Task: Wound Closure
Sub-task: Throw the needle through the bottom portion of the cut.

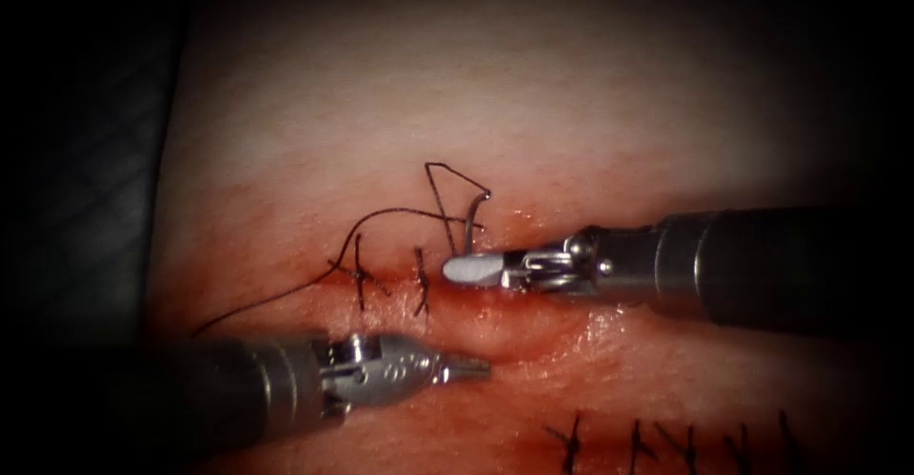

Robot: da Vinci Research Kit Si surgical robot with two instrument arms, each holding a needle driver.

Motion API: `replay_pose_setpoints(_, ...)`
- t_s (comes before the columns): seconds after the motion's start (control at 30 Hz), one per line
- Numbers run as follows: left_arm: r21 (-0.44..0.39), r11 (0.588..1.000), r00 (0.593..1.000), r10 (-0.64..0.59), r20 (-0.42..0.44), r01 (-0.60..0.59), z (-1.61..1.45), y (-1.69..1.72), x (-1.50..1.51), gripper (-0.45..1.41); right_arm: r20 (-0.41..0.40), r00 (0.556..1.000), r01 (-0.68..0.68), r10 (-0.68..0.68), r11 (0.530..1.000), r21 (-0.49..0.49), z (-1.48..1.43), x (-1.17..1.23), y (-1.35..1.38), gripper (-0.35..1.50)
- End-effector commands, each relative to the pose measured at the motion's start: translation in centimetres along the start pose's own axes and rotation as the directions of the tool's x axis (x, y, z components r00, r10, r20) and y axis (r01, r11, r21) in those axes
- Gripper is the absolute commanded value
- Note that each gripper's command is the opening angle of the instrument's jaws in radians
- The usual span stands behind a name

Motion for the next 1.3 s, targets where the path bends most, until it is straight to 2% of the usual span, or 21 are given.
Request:
replay_pose_setpoints(0.03, 0.000, 1.000, 1.000, 0.002, 0.000, -0.002, 0.08, 0.00, -0.01, -0.31, 0.002, 1.000, 0.022, -0.022, 1.000, 0.007, 0.08, 0.02, 0.03, -0.25)
replay_pose_setpoints(0.1, 0.001, 1.000, 1.000, 0.002, 0.000, -0.002, 0.08, 0.01, -0.01, -0.31, -0.010, 0.988, 0.153, -0.153, 0.988, 0.011, 0.08, 0.10, 0.03, 0.37)
replay_pose_setpoints(0.13, 0.001, 1.000, 1.000, 0.002, 0.000, -0.002, 0.08, 0.02, -0.01, -0.31, -0.028, 0.971, 0.239, -0.239, 0.971, 0.001, 0.08, 0.17, 0.06, 0.81)
replay_pose_setpoints(0.17, 0.001, 1.000, 1.000, 0.002, 0.000, -0.002, 0.08, 0.02, -0.01, -0.31, -0.028, 0.971, 0.239, -0.239, 0.971, 0.001, 0.08, 0.17, 0.06, 0.81)
replay_pose_setpoints(0.23, 0.002, 1.000, 1.000, 0.002, 0.001, -0.002, 0.08, 0.03, 0.00, -0.31, -0.045, 0.949, 0.313, -0.313, 0.950, -0.011, 0.07, 0.31, 0.13, 1.14)
replay_pose_setpoints(0.3, 0.002, 1.000, 1.000, 0.002, 0.001, -0.002, 0.07, 0.05, 0.01, -0.31, -0.072, 0.918, 0.390, -0.391, 0.920, -0.020, 0.06, 0.47, 0.21, 1.31)
replay_pose_setpoints(0.33, 0.003, 1.000, 1.000, 0.002, 0.001, -0.002, 0.06, 0.06, 0.02, -0.31, -0.085, 0.914, 0.397, -0.397, 0.918, -0.019, 0.05, 0.52, 0.25, 1.33)
replay_pose_setpoints(0.37, 0.003, 1.000, 1.000, 0.002, 0.002, -0.002, 0.06, 0.08, 0.02, -0.31, -0.093, 0.880, 0.465, -0.467, 0.884, -0.040, 0.02, 0.65, 0.30, 1.36)
replay_pose_setpoints(0.43, 0.003, 1.000, 1.000, 0.002, 0.002, -0.002, 0.06, 0.08, 0.03, -0.31, -0.096, 0.871, 0.480, -0.482, 0.876, -0.049, 0.01, 0.69, 0.31, 1.39)
replay_pose_setpoints(0.47, 0.002, 1.000, 1.000, 0.002, 0.004, -0.002, 0.06, 0.08, 0.02, -0.31, -0.102, 0.831, 0.540, -0.546, 0.837, -0.083, -0.02, 0.78, 0.32, 1.41)
replay_pose_setpoints(0.57, 0.000, 1.000, 1.000, 0.003, 0.007, -0.003, 0.06, 0.09, 0.02, -0.33, -0.098, 0.769, 0.621, -0.632, 0.775, -0.120, -0.05, 0.88, 0.28, 1.43)
replay_pose_setpoints(0.6, 0.000, 1.000, 1.000, 0.003, 0.007, -0.003, 0.06, 0.09, 0.02, -0.33, -0.098, 0.769, 0.621, -0.632, 0.775, -0.120, -0.05, 0.88, 0.28, 1.43)
replay_pose_setpoints(0.63, 0.000, 1.000, 1.000, 0.004, 0.007, -0.004, 0.06, 0.10, 0.02, -0.33, -0.094, 0.748, 0.645, -0.657, 0.753, -0.129, -0.06, 0.91, 0.27, 1.45)
replay_pose_setpoints(0.7, 0.001, 1.000, 1.000, 0.006, 0.007, -0.006, 0.06, 0.11, 0.00, -0.33, -0.071, 0.646, 0.745, -0.760, 0.648, -0.158, -0.07, 0.97, 0.17, 1.46)
replay_pose_setpoints(0.8, 0.001, 1.000, 1.000, 0.008, 0.010, -0.008, 0.07, 0.13, -0.01, -0.33, -0.054, 0.547, 0.823, -0.836, 0.548, -0.146, -0.06, 0.99, 0.04, 1.43)
replay_pose_setpoints(0.83, 0.001, 1.000, 1.000, 0.008, 0.010, -0.008, 0.07, 0.13, -0.01, -0.33, -0.054, 0.547, 0.823, -0.836, 0.548, -0.146, -0.06, 0.99, 0.04, 1.43)
replay_pose_setpoints(0.93, 0.005, 1.000, 1.000, 0.009, 0.012, -0.009, 0.08, 0.14, -0.02, -0.33, -0.082, 0.523, 0.843, -0.848, 0.529, -0.092, -0.03, 0.97, -0.06, 1.24)
replay_pose_setpoints(0.97, 0.005, 1.000, 1.000, 0.009, 0.012, -0.009, 0.08, 0.14, -0.02, -0.33, -0.082, 0.520, 0.846, -0.850, 0.526, -0.089, -0.03, 0.97, -0.08, 1.24)
replay_pose_setpoints(1.03, 0.005, 1.000, 1.000, 0.010, 0.015, -0.010, 0.08, 0.15, -0.02, -0.33, -0.062, 0.482, 0.869, -0.874, 0.486, -0.098, 0.00, 1.03, -0.12, 1.23)
replay_pose_setpoints(1.2, 0.000, 1.000, 1.000, 0.013, 0.015, -0.013, 0.10, 0.18, -0.04, -0.33, -0.033, 0.448, 0.888, -0.894, 0.449, -0.103, 0.05, 1.11, -0.03, 1.23)
replay_pose_setpoints(1.3, -0.005, 1.000, 1.000, 0.014, 0.018, -0.014, 0.10, 0.19, -0.04, -0.33, -0.026, 0.444, 0.890, -0.896, 0.444, -0.103, 0.09, 1.10, 0.01, 1.19)
